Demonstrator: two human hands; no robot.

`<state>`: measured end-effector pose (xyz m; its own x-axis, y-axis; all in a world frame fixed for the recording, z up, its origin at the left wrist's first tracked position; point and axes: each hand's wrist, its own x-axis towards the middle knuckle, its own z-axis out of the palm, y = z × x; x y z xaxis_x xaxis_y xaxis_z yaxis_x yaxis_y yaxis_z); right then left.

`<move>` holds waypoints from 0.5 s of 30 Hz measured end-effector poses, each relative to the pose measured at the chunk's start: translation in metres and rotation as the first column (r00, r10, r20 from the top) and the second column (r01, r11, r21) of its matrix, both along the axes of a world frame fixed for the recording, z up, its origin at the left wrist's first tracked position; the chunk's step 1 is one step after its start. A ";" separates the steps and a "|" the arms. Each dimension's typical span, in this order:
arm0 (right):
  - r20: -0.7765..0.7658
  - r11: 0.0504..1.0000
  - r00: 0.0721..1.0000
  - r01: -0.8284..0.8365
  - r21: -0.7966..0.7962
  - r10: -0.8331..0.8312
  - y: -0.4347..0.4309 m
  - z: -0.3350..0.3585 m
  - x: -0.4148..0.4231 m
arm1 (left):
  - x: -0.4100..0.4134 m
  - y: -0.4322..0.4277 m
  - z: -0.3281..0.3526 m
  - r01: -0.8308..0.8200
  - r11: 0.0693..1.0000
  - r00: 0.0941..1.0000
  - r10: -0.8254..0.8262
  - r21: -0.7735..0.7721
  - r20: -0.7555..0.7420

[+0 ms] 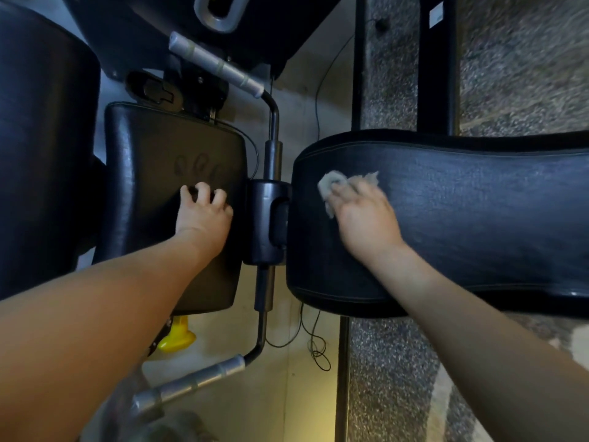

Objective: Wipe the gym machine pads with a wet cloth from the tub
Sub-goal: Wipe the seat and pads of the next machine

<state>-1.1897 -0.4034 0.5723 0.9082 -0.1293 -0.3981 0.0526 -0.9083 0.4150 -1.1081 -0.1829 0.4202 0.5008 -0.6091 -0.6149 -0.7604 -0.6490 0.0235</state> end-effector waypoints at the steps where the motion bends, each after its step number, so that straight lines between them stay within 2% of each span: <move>1: -0.101 0.999 0.995 -0.015 0.031 0.018 0.011 -0.001 -0.009 | -0.004 0.001 0.000 -0.012 1.000 1.000 0.012 0.016 -0.016; 3: -0.222 0.993 0.974 -0.030 0.112 0.055 0.025 -0.002 -0.017 | -0.007 0.005 -0.002 0.004 0.999 0.999 -0.002 0.046 -0.046; 4: -0.194 0.992 0.981 -0.003 0.127 0.027 0.025 0.001 -0.010 | -0.007 0.008 -0.004 0.012 0.999 0.998 -0.009 0.052 -0.057; 6: 0.019 0.997 0.999 0.044 0.064 -0.045 0.008 0.008 0.001 | -0.008 0.011 -0.008 0.002 0.999 0.999 0.000 0.042 -0.051; 7: 0.160 0.996 0.984 0.085 -0.007 -0.083 -0.003 0.014 0.005 | -0.009 0.011 -0.011 -0.006 0.999 0.999 0.008 0.039 -0.043; 8: 0.234 0.987 0.964 0.144 -0.071 -0.124 -0.012 0.018 0.004 | -0.010 0.011 -0.012 -0.012 0.999 0.999 0.014 0.045 -0.042; 10: 0.185 0.974 0.970 0.185 -0.129 -0.160 -0.010 0.014 -0.008 | -0.012 0.008 -0.011 -0.016 0.998 0.998 0.019 0.057 -0.053; 13: -0.069 0.995 0.992 0.102 -0.019 -0.103 0.026 -0.007 -0.037 | -0.012 0.009 -0.012 -0.024 0.999 0.999 0.026 0.041 -0.046; 15: -0.080 0.993 0.993 0.097 0.072 -0.091 0.037 -0.003 -0.040 | -0.011 0.011 -0.012 -0.024 0.999 0.999 0.025 0.030 -0.040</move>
<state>-1.2297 -0.3665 0.5697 0.8600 -0.1795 -0.4776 -0.0053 -0.9392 0.3434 -1.1186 -0.1719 0.4078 0.4900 -0.5785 -0.6521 -0.7431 -0.6683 0.0345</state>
